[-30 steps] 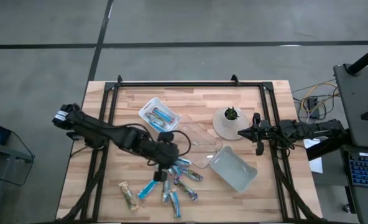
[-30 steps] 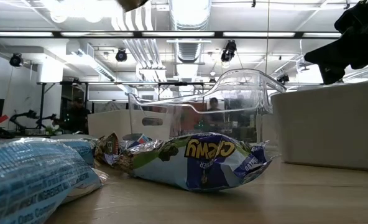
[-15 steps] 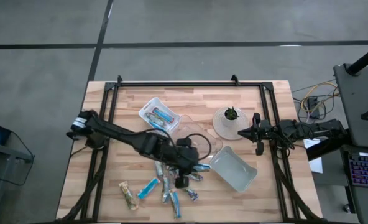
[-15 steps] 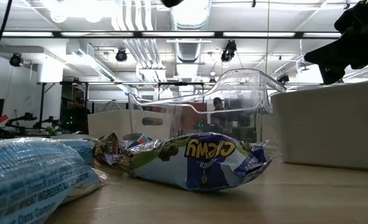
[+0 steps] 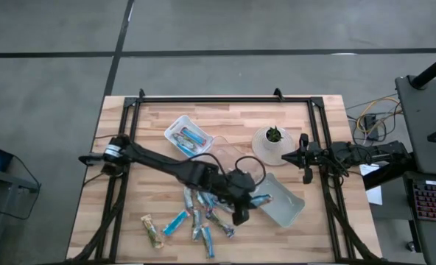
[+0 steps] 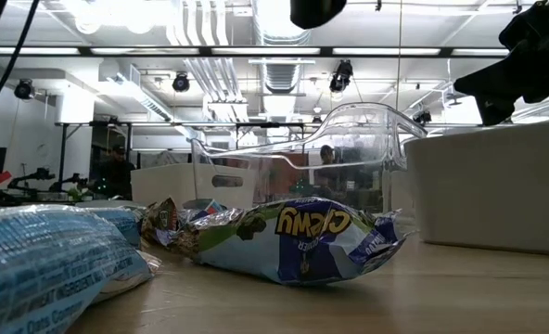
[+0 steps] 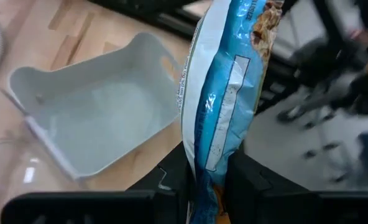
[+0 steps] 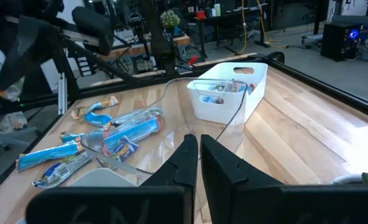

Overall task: Pick and place Granola Bars by type
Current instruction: Put the orange granola bar into the gray bin

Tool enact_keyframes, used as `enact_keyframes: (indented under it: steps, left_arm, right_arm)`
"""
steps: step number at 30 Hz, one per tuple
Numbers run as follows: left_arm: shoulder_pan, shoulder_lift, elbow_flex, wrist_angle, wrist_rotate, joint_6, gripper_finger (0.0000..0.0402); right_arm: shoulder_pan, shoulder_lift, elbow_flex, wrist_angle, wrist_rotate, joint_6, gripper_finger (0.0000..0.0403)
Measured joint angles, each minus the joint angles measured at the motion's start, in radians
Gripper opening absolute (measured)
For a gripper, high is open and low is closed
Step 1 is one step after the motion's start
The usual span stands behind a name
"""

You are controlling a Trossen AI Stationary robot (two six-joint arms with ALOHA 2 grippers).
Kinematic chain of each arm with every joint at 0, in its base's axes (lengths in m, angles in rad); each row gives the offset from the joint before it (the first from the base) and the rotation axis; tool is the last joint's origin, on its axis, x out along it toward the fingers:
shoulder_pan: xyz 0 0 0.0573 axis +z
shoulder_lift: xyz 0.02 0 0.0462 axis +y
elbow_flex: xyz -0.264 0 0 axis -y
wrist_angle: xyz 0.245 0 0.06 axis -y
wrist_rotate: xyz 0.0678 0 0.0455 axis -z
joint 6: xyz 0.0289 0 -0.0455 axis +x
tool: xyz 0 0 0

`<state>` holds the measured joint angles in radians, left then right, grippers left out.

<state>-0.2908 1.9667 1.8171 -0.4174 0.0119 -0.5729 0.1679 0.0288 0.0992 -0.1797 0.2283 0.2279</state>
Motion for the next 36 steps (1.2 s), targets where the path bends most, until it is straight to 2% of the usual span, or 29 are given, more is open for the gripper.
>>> enact_keyframes:
  steps: [6,12,24,36]
  left_arm:
    - [0.032,0.002,-0.004,0.076,0.014,-0.163,0.0059]
    - [0.078,0.002,-0.004,0.202,0.087,-0.261,0.0059]
    - [0.135,0.022,-0.005,0.232,0.134,-0.347,0.0059]
    - [0.136,0.133,-0.002,0.352,0.268,-0.437,0.0059]
  right_arm:
    - [0.000,0.000,0.000,0.000,0.000,0.000,0.0013]
    - [0.000,0.000,0.000,0.000,0.000,0.000,0.0013]
    - [0.000,0.000,0.000,0.000,0.000,0.000,0.0013]
    - [0.000,0.000,0.000,-0.003,0.000,0.000,0.0013]
